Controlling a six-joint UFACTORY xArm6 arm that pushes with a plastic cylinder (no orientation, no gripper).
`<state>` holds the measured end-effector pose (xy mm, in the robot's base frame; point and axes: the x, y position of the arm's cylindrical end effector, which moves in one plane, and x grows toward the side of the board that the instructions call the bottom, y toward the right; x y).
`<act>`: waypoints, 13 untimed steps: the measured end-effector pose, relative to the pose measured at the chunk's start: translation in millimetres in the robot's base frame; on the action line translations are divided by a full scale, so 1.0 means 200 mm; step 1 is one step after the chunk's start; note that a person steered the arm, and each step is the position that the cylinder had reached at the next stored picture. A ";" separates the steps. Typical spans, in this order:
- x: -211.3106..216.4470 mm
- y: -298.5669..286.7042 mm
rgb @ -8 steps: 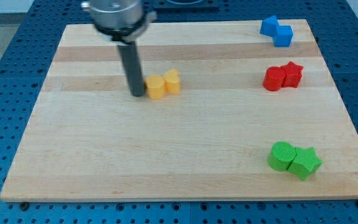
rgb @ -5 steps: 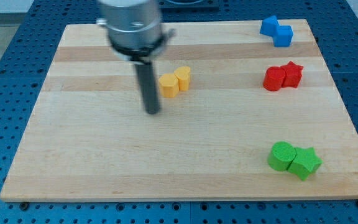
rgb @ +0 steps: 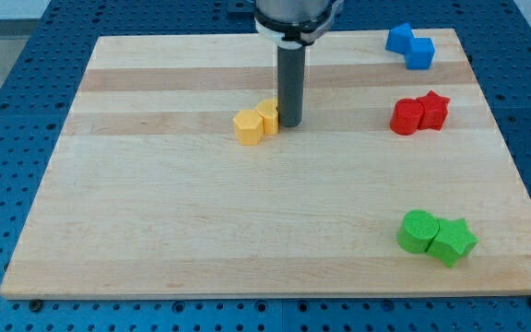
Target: Adjust the green blocks and red blocks slightly to the right
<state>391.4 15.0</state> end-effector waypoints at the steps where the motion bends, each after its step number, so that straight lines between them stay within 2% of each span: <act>1: 0.00 0.02; 3: 0.00 0.52; 4: 0.00 0.69; 5: 0.00 0.74; 6: 0.00 0.69; 7: 0.10 0.45; 8: 0.32 0.46; 9: 0.51 0.73; 10: 0.53 0.63; 11: 0.55 0.36; 13: 0.78 0.53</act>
<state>548.0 121.5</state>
